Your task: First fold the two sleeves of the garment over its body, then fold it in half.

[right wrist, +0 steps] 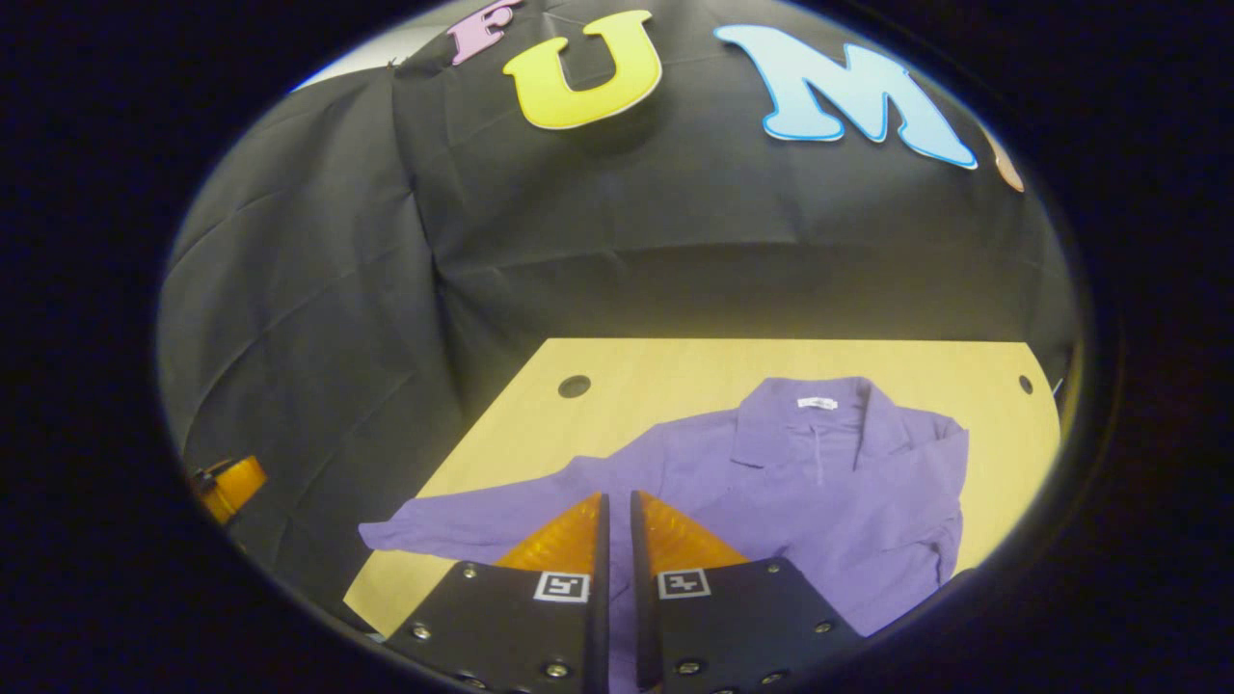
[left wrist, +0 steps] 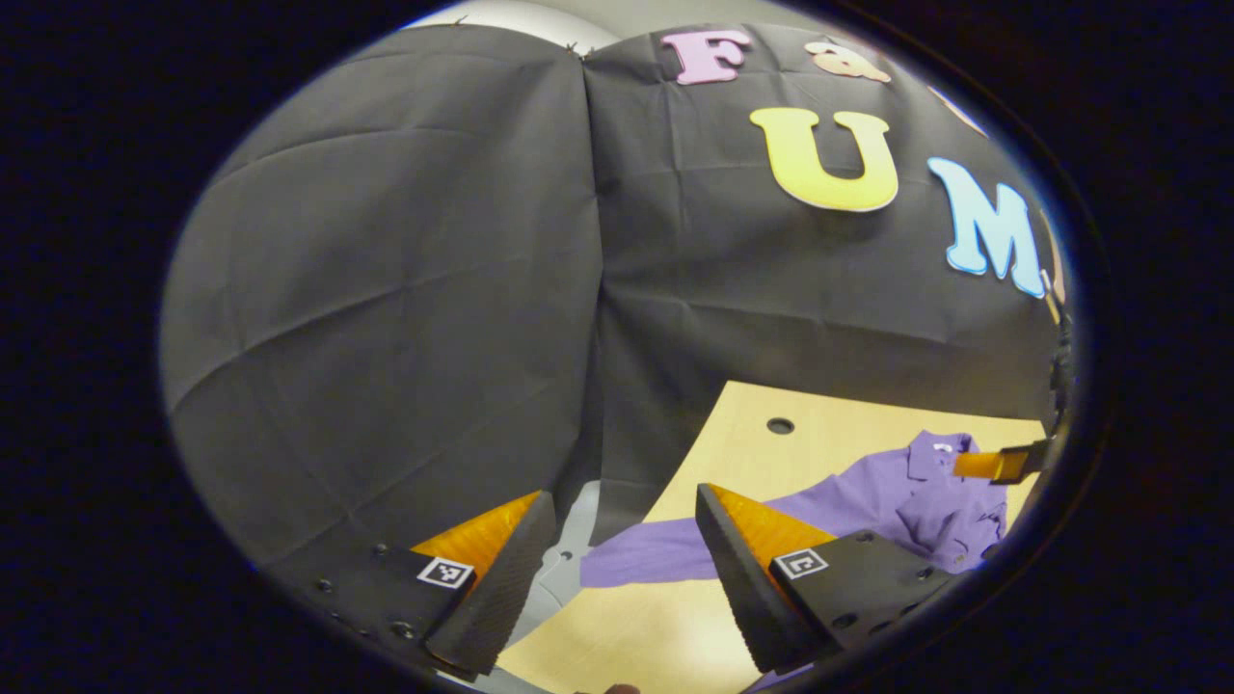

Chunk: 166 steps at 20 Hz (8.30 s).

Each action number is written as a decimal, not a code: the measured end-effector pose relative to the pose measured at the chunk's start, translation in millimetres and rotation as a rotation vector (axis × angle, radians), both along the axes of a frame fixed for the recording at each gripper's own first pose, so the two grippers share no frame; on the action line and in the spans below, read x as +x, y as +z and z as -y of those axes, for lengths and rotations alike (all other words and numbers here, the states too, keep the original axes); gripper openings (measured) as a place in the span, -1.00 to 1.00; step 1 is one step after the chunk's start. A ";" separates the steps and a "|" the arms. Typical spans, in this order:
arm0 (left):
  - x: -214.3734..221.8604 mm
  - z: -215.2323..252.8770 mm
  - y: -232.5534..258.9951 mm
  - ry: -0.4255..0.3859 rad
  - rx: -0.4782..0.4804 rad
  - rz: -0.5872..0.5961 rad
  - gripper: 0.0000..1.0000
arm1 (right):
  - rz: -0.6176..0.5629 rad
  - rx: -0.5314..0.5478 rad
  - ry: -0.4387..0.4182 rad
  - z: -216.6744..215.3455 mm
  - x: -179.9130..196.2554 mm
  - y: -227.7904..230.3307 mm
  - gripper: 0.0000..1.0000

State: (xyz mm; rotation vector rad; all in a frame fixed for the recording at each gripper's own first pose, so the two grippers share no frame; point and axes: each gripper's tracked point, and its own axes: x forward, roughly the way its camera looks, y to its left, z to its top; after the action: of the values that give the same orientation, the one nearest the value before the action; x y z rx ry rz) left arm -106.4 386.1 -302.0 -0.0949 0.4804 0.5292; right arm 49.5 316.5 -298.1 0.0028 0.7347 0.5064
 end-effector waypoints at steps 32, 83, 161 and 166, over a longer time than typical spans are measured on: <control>60.8 25.3 -266.0 0.008 -0.252 -0.314 -0.38 | -0.047 -0.086 -0.148 94.8 -6.6 16.1 -0.78; 225.4 635.1 -110.4 -0.903 -0.131 -0.215 -0.84 | -0.104 -0.026 -0.595 444.4 -50.2 21.0 -0.78; -10.5 403.8 -163.7 -0.511 -0.354 -0.645 -0.88 | -0.589 -0.272 -0.285 298.1 -179.9 -67.6 -0.97; 39.8 399.8 -138.1 -0.492 -0.351 -0.555 -0.88 | -0.486 -0.219 -0.297 288.6 -118.3 -34.6 -0.97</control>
State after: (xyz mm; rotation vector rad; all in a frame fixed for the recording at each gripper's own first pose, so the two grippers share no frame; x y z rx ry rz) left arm -66.6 -13.7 -440.2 -0.1602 1.1030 -0.0296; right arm -68.8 27.9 -332.7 0.0315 1.2404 0.1345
